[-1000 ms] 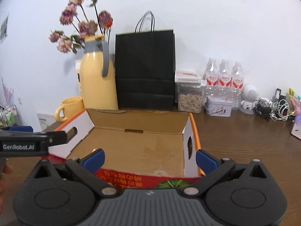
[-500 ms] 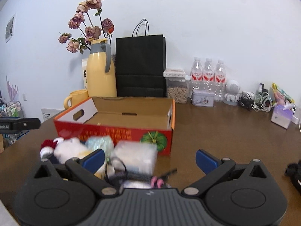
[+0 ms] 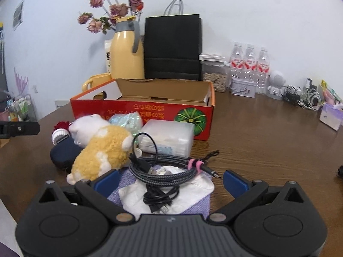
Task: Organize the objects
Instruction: 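Withdraw both grippers from the box back toward the table items, then grasp the black cable with the right gripper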
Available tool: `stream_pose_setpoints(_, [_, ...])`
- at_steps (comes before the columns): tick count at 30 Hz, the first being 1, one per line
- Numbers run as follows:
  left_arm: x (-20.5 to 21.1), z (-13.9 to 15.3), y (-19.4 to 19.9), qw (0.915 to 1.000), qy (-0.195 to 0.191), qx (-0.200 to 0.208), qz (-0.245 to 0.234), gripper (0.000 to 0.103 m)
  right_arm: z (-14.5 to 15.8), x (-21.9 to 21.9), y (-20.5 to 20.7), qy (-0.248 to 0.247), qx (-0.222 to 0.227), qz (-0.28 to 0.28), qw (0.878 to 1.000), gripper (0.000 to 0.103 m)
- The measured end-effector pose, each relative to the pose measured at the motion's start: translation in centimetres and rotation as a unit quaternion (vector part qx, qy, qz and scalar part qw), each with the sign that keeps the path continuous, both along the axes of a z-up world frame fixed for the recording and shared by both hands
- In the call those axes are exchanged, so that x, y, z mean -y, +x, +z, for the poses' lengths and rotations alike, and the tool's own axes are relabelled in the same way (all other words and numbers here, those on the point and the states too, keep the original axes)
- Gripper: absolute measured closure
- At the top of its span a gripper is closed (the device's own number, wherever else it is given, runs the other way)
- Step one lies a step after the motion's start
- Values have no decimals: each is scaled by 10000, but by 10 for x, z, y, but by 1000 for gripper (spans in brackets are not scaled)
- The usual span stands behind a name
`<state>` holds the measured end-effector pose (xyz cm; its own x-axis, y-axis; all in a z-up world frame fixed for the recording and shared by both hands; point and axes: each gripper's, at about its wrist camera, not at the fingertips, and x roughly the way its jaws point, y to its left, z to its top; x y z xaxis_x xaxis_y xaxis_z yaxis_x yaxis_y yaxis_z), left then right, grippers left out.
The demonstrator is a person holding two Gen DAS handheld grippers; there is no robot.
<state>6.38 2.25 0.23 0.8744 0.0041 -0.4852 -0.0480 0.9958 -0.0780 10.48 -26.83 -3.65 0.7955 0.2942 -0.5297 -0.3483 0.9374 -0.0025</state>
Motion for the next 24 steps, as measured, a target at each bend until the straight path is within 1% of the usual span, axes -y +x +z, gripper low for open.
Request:
stream_pose_setpoints(3, [0,-1,0,10000,13,-35,-1,0,3,-7,3,-205,71,88,9997,0])
stream_pose_setpoints(7, [-1,-2,1,10000,-11,-49,14,0,9,-13,9,-283,230,183,9992,0])
stream_pose_setpoints(11, [-2,-3,0,10000,-10,-61,11,0,8,-24,18,-353,215,346,9985,2])
stream_pose_setpoints(14, [-4,-4,1,10000,-11,-72,22,0,4,-33,28,-496,161,463,9976,13])
stream_pose_setpoints(15, [-5,-4,1,10000,-13,-83,27,0,2,-35,31,-524,140,491,9973,18])
stream_pose_setpoints(16, [-5,-5,1,10000,-16,-94,30,0,1,-36,34,-526,117,518,9972,25])
stream_pose_setpoints(17, [-5,-6,1,9999,-19,-106,26,0,0,-36,37,-512,86,556,9971,29])
stream_pose_setpoints(18, [-5,-7,0,9999,-22,-119,21,0,0,-35,39,-468,54,612,9970,38])
stream_pose_setpoints(19, [-6,-8,0,9999,-31,-136,21,0,-2,-35,40,-395,11,681,9969,45])
stream_pose_setpoints(20, [-6,-8,0,9999,-42,-155,23,0,-2,-33,42,-306,-53,763,9966,46])
stream_pose_setpoints(22, [-6,-10,2,9998,-64,-190,26,0,-6,-30,45,-180,-167,886,9958,56])
stream_pose_setpoints(24, [-6,-11,2,9998,-71,-208,23,0,-9,-29,47,-119,-241,962,9950,62])
